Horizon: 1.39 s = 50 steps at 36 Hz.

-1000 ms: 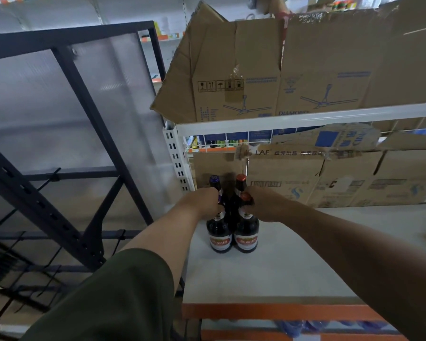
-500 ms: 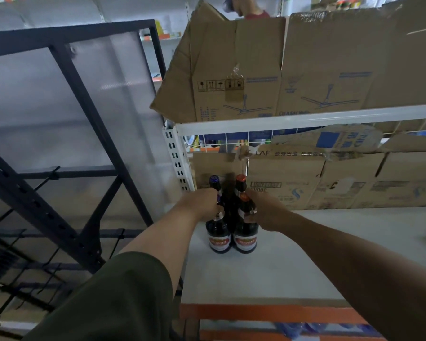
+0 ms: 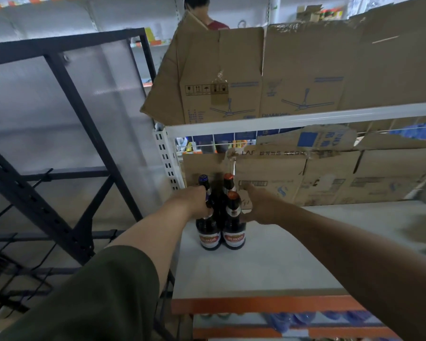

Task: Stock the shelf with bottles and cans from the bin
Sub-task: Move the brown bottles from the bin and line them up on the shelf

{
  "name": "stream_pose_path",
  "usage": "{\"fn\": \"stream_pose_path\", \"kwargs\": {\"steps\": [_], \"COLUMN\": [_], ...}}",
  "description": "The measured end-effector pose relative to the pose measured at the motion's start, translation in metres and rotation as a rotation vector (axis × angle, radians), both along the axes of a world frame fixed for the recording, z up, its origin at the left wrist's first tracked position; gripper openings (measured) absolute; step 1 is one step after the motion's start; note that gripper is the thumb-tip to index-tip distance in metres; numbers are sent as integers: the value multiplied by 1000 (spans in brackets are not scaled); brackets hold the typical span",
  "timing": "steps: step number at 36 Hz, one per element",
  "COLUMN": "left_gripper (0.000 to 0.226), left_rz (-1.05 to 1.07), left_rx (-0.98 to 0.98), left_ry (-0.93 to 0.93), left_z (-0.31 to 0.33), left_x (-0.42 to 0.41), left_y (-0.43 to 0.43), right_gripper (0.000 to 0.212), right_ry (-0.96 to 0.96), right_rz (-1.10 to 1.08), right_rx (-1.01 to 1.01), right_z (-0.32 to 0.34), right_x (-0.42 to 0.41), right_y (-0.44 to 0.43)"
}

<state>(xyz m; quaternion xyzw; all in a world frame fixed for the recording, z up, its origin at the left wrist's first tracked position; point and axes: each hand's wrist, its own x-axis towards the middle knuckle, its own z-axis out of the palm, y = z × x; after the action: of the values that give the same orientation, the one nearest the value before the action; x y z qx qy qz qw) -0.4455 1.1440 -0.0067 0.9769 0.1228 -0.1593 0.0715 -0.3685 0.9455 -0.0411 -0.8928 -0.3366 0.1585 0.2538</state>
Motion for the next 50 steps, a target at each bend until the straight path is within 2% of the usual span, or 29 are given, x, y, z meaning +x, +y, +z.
{"fn": "stream_pose_path", "kwargs": {"steps": [5,9,12,17,21,25,30,38,46,50], "left_gripper": [26,16,31,54,45,50,49,46,40,37], "left_rz": [-7,-36,-110,-345,-545,-714,-823,-865,-938,-901], "left_rx": [106,43,37,-137,-219,-233,-226,-166,-79,-86], "left_ry": [-103,-251,-256,-149,-154,-161,-118,-79,-92,-85], "left_z": [44,70,76,72,70,60,48,39,41,46], "left_x": [-2,3,12,36,43,33,30,61,105,121], "left_y": [-18,-49,-80,-161,-242,-310,-368,-483,-645,-697], "right_gripper": [57,47,44,40,33,32,32,33,56,48], "right_ry": [-90,-208,-234,-253,-193,-170,-133,-155,-157,-131], "right_rz": [-122,-191,-279,-528,-762,-905,-972,-970,-975,-958], "right_rx": [-84,-143,-167,-148,-196,-207,-263,-282,-293,-288], "right_z": [24,38,45,59,66,71,66,60,69,72], "right_x": [9,14,8,-19,-58,-101,-125,-108,-76,-56], "right_y": [-32,-70,-111,-199,-282,-350,-413,-518,-660,-711]}}
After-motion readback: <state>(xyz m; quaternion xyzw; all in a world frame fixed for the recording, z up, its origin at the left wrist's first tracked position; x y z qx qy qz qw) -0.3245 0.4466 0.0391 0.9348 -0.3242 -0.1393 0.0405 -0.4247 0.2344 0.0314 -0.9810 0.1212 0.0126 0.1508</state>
